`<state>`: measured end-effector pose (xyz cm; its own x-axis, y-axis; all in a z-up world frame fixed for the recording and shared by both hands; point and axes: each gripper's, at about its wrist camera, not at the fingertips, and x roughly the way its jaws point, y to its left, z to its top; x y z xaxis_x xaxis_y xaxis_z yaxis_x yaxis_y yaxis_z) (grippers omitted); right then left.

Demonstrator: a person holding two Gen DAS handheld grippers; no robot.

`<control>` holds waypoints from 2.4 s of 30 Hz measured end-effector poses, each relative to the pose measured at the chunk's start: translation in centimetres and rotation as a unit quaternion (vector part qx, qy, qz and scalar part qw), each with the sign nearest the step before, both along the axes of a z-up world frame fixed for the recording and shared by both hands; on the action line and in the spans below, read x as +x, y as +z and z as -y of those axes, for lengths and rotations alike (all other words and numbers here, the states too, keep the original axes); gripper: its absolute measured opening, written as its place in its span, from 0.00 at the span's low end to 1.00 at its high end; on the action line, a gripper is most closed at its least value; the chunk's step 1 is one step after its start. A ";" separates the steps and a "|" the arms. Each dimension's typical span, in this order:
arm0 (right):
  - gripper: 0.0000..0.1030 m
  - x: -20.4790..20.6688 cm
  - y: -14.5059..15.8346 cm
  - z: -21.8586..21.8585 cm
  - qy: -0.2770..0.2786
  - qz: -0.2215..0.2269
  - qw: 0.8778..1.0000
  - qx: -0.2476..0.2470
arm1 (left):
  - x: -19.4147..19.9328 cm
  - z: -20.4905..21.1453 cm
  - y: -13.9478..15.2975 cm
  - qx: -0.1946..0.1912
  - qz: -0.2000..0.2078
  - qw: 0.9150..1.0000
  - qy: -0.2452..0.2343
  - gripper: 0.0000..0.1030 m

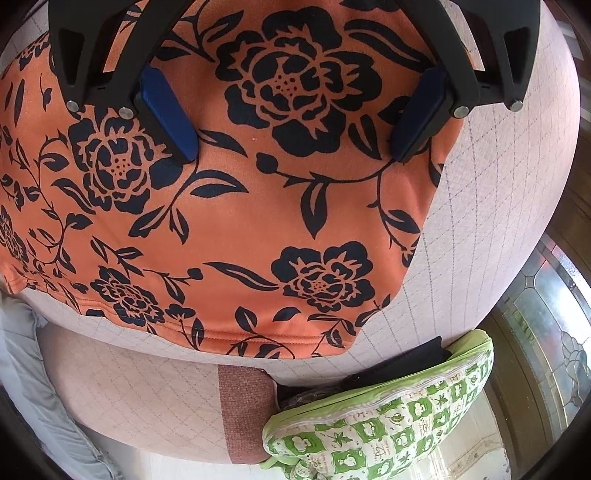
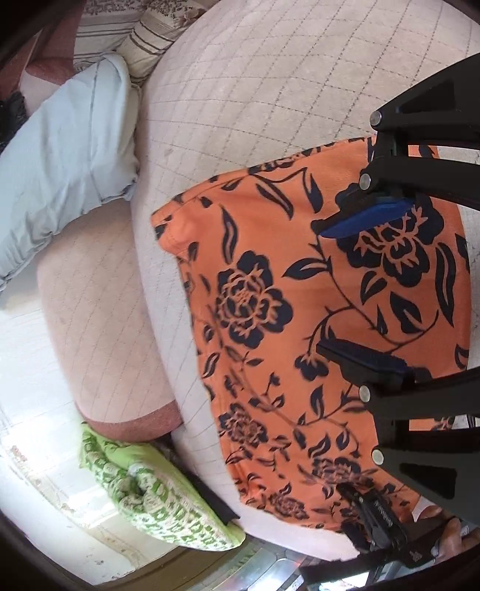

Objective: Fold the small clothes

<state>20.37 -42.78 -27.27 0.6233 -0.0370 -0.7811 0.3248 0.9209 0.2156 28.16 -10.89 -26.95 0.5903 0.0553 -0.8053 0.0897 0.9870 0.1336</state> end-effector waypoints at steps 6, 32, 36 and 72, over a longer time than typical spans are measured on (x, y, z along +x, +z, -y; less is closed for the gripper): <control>0.59 0.3 -1.9 -0.9 0.035 -0.056 0.998 -0.022 | -0.9 -0.4 0.2 -0.007 0.000 1.000 0.004 1.00; 0.59 -8.7 7.2 -5.2 0.063 0.175 0.981 -0.047 | -9.4 -0.7 10.1 -0.032 0.125 0.992 -0.016 1.00; 0.59 -9.1 7.7 -5.6 0.064 0.187 0.979 -0.044 | -9.6 -1.1 10.5 -0.037 0.128 0.991 -0.011 1.00; 0.59 -6.8 6.5 -8.1 0.087 0.171 0.981 -0.032 | -8.0 -3.9 8.7 -0.004 0.106 0.994 0.005 1.00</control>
<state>13.62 -34.66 -20.81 0.8496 0.0519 -0.5249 0.0799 0.9710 0.2253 20.19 -6.96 -18.25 0.7464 0.0571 -0.6630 0.0499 0.9887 0.1413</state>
